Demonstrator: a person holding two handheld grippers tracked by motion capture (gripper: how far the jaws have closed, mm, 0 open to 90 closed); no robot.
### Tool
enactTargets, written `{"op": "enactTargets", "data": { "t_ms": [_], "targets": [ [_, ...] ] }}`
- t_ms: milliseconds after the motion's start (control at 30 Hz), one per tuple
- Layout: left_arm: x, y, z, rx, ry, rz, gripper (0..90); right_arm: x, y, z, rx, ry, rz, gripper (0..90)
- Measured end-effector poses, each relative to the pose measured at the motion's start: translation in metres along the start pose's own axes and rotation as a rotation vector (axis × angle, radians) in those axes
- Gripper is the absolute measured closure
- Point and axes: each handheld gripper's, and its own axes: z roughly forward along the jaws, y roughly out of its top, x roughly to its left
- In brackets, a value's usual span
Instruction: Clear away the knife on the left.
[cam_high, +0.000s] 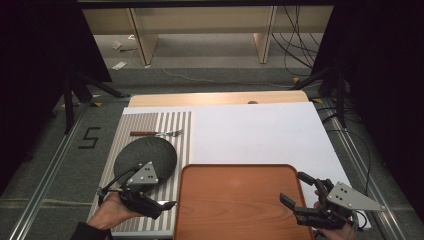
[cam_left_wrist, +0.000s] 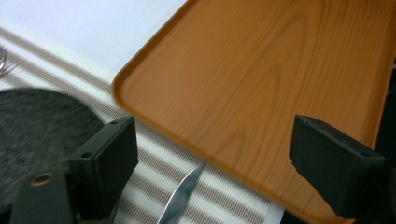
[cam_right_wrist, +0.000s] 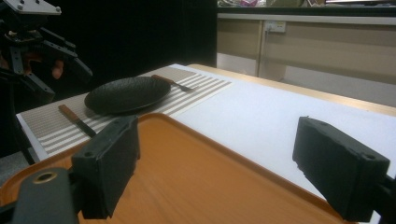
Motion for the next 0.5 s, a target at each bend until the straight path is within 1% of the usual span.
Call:
{"op": "enactTargets", "data": {
  "t_ms": [33,67,133,167,200,233,300,333,367,400,433,467,500],
  "targets": [
    [0.003,-0.002,-0.003,0.030,0.005,0.005,15.2,0.000,0.000,0.000,0.001,0.000,0.000,15.9],
    [0.003,-0.002,-0.003,0.030,0.005,0.005,15.2,0.000,0.000,0.000,0.001,0.001,0.000,15.8],
    [0.007,-0.006,-0.007,0.068,0.022,0.007,15.3,0.001,0.000,0.001,0.003,0.000,-0.001,15.8],
    [0.010,-0.009,-0.008,0.077,0.025,-0.002,15.4,0.000,0.000,0.001,0.003,0.000,-0.001,15.8],
    [0.010,-0.009,-0.008,0.077,0.025,-0.002,15.6,0.000,0.000,0.000,0.004,0.000,-0.002,15.8],
    [0.013,-0.014,-0.007,0.097,0.028,-0.008,15.9,0.000,0.000,0.000,0.003,0.000,-0.002,15.8],
    [0.017,-0.021,-0.006,0.139,0.041,-0.005,15.9,0.000,0.000,0.000,0.001,-0.001,-0.001,15.8],
    [0.018,-0.023,-0.005,0.151,0.044,-0.008,15.9,0.000,0.000,0.000,0.002,-0.001,0.000,15.8],
    [0.018,-0.023,-0.005,0.151,0.044,-0.008,16.2,0.000,0.000,0.000,0.002,-0.001,0.000,15.9],
    [0.023,-0.028,-0.005,0.187,0.046,-0.010,16.8,0.000,0.000,0.000,0.003,0.000,-0.002,15.8],
    [0.024,-0.030,-0.005,0.198,0.044,-0.007,17.3,0.000,0.000,0.000,0.003,0.000,-0.003,15.9],
    [0.024,-0.030,-0.005,0.198,0.044,-0.007,17.6,0.000,0.000,0.000,0.003,0.000,-0.003,15.9],
    [0.027,-0.034,-0.004,0.235,0.046,-0.005,18.2,0.000,0.000,0.000,0.002,0.000,-0.002,15.8]
  ]
}}
